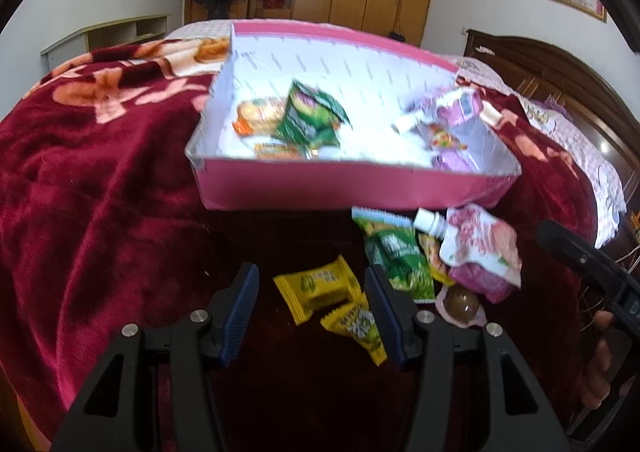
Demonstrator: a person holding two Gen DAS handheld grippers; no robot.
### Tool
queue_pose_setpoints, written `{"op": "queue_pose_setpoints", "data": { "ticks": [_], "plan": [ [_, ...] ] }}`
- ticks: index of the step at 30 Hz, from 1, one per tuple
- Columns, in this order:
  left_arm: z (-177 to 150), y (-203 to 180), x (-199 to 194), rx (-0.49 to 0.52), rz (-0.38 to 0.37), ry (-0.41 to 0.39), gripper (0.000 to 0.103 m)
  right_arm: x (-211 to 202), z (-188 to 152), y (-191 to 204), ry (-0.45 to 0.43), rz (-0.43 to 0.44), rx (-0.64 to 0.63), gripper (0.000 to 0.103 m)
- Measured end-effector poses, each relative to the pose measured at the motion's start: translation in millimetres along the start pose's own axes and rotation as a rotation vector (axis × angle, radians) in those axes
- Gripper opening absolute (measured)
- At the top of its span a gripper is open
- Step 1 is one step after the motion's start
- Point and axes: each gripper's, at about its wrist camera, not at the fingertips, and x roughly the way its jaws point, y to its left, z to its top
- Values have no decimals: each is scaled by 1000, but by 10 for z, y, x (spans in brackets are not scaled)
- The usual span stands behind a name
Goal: Organize snacks
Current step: 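Move both open tools back to the snack pile beside the box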
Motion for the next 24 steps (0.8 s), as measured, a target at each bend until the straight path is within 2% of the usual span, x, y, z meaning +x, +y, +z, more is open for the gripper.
{"op": "queue_pose_setpoints", "data": {
  "ticks": [10,22,24],
  "plan": [
    [-57,17,196,-15,36,42,58,-23,-220,3,14,-1,-42,69],
    [-99,-32,282,-5,83,10,58,107,-431,50,58,39,-56,69],
    [-111,-51,274,4,90,1,56,142,-459,53,71,46,-53,69]
  ]
}}
